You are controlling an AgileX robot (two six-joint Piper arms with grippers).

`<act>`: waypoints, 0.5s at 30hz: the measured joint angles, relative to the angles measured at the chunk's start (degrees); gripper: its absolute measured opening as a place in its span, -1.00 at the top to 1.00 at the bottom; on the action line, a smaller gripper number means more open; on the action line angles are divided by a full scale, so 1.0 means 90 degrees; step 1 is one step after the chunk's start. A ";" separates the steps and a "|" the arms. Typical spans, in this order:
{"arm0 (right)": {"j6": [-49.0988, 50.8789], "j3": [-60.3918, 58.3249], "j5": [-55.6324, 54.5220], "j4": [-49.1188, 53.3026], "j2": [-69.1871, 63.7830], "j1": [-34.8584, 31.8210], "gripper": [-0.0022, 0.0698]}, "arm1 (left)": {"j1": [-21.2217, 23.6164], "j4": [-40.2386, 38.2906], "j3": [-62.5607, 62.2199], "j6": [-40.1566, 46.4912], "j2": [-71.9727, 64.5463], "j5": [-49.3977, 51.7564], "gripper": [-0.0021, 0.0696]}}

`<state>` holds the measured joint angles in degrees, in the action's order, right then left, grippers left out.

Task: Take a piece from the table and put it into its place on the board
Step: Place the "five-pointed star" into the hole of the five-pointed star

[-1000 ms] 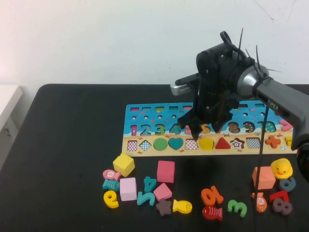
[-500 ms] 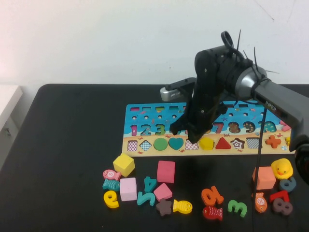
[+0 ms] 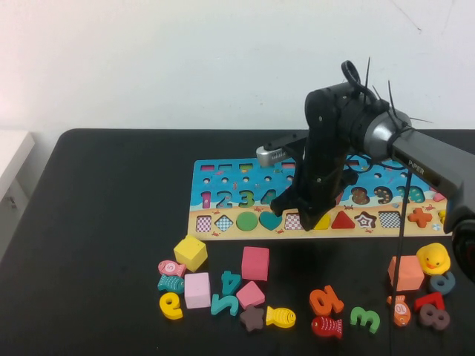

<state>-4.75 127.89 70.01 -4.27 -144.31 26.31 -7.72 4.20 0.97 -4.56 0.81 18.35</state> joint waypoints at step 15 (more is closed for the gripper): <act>-0.0036 0.0393 0.0000 0.0097 0.0338 -0.0025 0.89 | 0.0000 0.0000 0.0000 0.0000 0.0000 0.0000 0.95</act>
<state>-5.07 131.43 70.01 -3.40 -141.27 26.09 -7.72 4.20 0.97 -4.56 0.81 18.35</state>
